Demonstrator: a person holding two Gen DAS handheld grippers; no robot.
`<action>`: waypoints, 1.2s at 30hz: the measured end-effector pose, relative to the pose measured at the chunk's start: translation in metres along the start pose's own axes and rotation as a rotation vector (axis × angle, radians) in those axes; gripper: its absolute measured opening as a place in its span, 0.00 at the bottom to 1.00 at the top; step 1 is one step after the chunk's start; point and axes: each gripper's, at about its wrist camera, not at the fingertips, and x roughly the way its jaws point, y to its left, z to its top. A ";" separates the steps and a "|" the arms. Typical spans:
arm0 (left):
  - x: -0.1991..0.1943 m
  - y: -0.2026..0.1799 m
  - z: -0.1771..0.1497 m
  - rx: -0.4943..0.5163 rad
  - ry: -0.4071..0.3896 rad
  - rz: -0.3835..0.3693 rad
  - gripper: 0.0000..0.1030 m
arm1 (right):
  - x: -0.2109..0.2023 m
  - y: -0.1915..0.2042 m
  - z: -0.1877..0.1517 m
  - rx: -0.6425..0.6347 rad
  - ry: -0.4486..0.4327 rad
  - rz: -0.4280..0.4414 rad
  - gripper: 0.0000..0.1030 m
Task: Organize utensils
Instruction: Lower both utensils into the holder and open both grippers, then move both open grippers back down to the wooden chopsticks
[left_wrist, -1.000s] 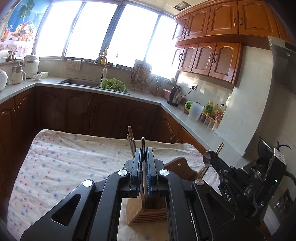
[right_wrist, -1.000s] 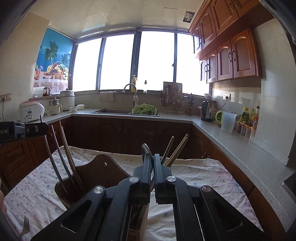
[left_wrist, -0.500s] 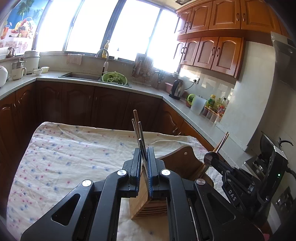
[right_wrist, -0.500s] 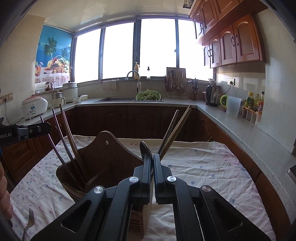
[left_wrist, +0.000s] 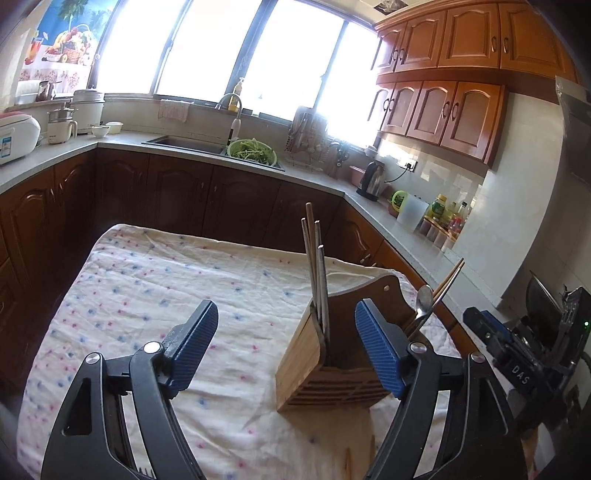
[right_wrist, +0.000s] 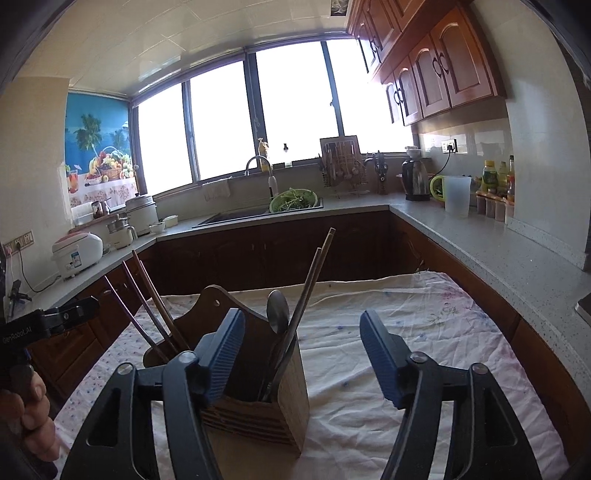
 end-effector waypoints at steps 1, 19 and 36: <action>-0.002 0.002 -0.004 -0.005 0.009 0.007 0.80 | -0.005 -0.004 -0.001 0.023 0.001 0.015 0.86; -0.056 0.009 -0.094 -0.028 0.138 0.058 0.84 | -0.085 -0.026 -0.063 0.201 0.125 0.111 1.00; -0.047 -0.039 -0.136 0.095 0.284 0.013 0.84 | -0.111 -0.048 -0.098 0.278 0.171 0.077 1.00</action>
